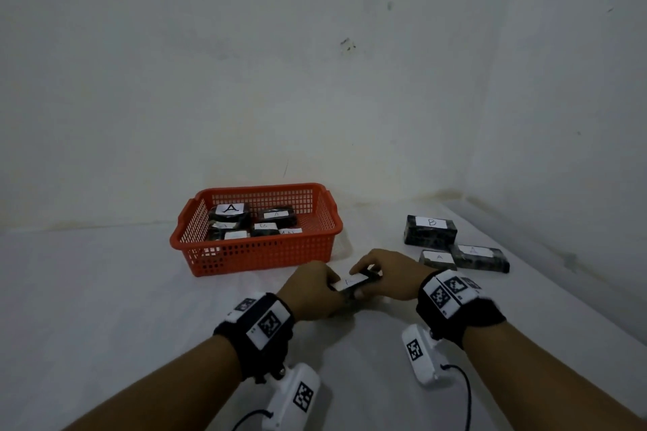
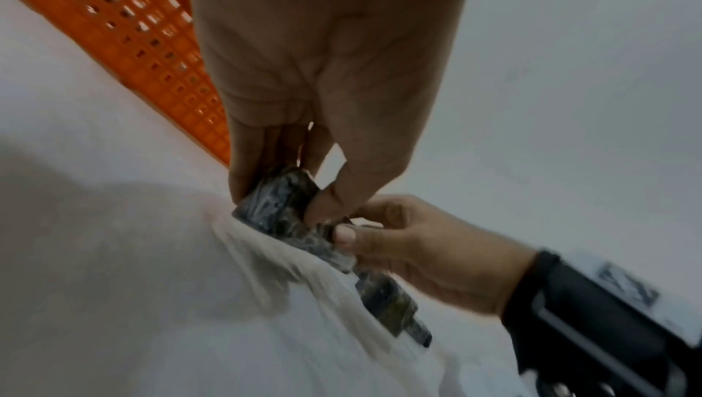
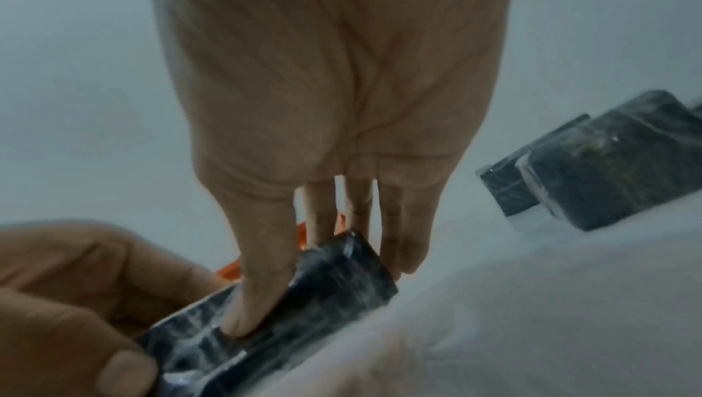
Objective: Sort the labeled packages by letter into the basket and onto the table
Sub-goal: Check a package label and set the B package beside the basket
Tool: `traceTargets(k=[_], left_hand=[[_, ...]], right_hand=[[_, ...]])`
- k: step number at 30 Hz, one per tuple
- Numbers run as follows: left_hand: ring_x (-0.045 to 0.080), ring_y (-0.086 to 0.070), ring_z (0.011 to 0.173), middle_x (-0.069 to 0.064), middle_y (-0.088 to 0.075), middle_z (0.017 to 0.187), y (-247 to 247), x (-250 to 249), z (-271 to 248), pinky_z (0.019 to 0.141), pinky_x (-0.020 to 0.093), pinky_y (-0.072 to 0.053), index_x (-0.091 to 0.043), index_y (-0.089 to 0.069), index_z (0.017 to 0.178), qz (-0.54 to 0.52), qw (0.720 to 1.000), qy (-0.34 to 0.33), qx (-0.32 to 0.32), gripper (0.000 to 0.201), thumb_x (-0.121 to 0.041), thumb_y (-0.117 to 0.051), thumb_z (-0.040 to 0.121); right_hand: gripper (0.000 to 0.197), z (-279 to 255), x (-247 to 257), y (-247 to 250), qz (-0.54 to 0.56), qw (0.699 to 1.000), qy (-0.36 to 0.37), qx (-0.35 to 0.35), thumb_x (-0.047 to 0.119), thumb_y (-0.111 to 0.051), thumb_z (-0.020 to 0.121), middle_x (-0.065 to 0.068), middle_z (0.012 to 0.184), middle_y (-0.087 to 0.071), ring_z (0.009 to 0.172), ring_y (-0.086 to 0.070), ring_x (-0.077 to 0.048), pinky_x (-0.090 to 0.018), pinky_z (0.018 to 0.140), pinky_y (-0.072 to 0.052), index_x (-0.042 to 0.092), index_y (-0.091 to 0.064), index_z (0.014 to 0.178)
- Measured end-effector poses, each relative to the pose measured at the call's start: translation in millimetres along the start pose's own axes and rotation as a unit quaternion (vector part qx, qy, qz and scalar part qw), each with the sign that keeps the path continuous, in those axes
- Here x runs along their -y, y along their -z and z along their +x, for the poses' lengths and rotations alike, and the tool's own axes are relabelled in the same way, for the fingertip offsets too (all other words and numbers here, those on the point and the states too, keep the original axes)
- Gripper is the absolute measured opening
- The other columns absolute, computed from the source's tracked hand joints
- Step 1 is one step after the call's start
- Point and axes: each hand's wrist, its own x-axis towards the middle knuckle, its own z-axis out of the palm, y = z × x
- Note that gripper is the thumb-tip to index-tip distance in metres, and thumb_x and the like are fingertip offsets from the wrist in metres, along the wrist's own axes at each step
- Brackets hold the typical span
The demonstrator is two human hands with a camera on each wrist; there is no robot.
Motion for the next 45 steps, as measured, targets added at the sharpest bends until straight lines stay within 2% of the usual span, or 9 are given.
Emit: traceTargets(k=[3,9,16,21,25,33,40,43,45], left_hand=[[0.013,-0.07,0.078,0.0,-0.077,0.092,20.5,13.1,-7.7,0.068,0.02,-0.055,-0.018,-0.075,0.109,-0.085,0.996,-0.02,-0.032,0.022,-0.028,-0.072,0.09],[0.025,-0.073,0.102,0.009,-0.075,0.108,60.1,50.9,-20.8,0.092,0.037,-0.06,-0.012,-0.07,0.114,-0.305,0.943,-0.046,-0.128,0.021,-0.012,-0.067,0.093],[0.026,-0.075,0.102,0.01,-0.077,0.11,93.6,92.4,-29.2,0.09,0.041,-0.06,-0.008,-0.07,0.121,-0.379,0.901,-0.049,-0.205,0.027,-0.006,-0.065,0.095],[0.024,-0.074,0.103,0.011,-0.076,0.113,103.6,112.0,-34.7,0.082,0.03,-0.059,-0.006,-0.07,0.12,-0.397,0.891,-0.054,-0.214,0.026,-0.013,-0.063,0.097],[0.027,-0.075,0.101,0.011,-0.078,0.107,102.8,125.4,-33.6,0.087,0.04,-0.061,-0.005,-0.072,0.116,-0.395,0.88,-0.041,-0.259,0.024,-0.008,-0.066,0.094],[0.028,-0.075,0.104,0.013,-0.077,0.11,90.8,133.1,-35.8,0.086,0.036,-0.062,0.0,-0.069,0.113,-0.462,0.861,-0.046,-0.206,0.02,-0.009,-0.059,0.098],[0.02,-0.076,0.098,0.005,-0.079,0.104,75.4,126.4,-37.3,0.084,0.034,-0.062,-0.005,-0.07,0.116,-0.396,0.888,-0.063,-0.226,0.021,-0.009,-0.062,0.096],[0.023,-0.076,0.1,0.007,-0.078,0.108,69.9,126.2,-38.4,0.086,0.037,-0.062,-0.005,-0.07,0.116,-0.423,0.878,-0.068,-0.213,0.022,-0.013,-0.062,0.097],[0.022,-0.076,0.098,0.006,-0.078,0.105,70.7,127.6,-38.7,0.083,0.035,-0.062,-0.006,-0.071,0.114,-0.414,0.878,-0.072,-0.227,0.021,-0.012,-0.063,0.096]], right_hand=[[0.046,1.4,1.2,-1.8,0.144,0.988,0.028,-0.039,0.033,-0.079,0.09,-0.002,0.135,-0.065,0.122,-0.063,-0.02,-0.029,0.104,-0.049,0.023,-0.067,0.133],[0.031,20.9,43.1,-19.0,0.464,0.876,0.068,-0.116,0.008,-0.079,0.088,-0.024,0.12,-0.07,0.104,-0.074,-0.033,-0.034,0.084,-0.065,-0.002,-0.071,0.117],[0.028,59.2,102.7,-38.8,0.569,0.804,0.089,-0.144,0.007,-0.081,0.085,-0.023,0.114,-0.076,0.109,-0.074,-0.037,-0.046,0.099,-0.058,0.001,-0.075,0.111],[0.02,77.3,126.7,-47.6,0.561,0.803,0.098,-0.174,0.013,-0.084,0.084,-0.014,0.105,-0.08,0.101,-0.077,-0.03,-0.042,0.093,-0.061,0.008,-0.079,0.103],[0.034,84.8,129.6,-55.5,0.578,0.801,0.095,-0.128,0.012,-0.083,0.084,-0.02,0.116,-0.077,0.109,-0.075,-0.034,-0.046,0.099,-0.059,-0.001,-0.074,0.114],[0.028,78.1,112.2,-60.9,0.574,0.807,0.094,-0.097,0.01,-0.072,0.092,-0.017,0.113,-0.078,0.108,-0.075,-0.029,-0.038,0.097,-0.059,-0.004,-0.072,0.116],[0.047,74.2,108.6,-69.5,0.546,0.822,0.116,-0.112,0.024,-0.088,0.073,-0.018,0.108,-0.079,0.101,-0.077,-0.034,-0.041,0.09,-0.062,0.0,-0.074,0.111],[0.034,71.6,111.4,-73.2,0.536,0.824,0.124,-0.136,0.012,-0.085,0.079,-0.018,0.102,-0.079,0.093,-0.079,-0.031,-0.034,0.078,-0.064,-0.003,-0.074,0.107],[0.03,70.0,112.9,-73.3,0.538,0.823,0.126,-0.129,0.009,-0.084,0.082,-0.018,0.105,-0.079,0.096,-0.079,-0.03,-0.036,0.083,-0.064,-0.001,-0.074,0.108]])
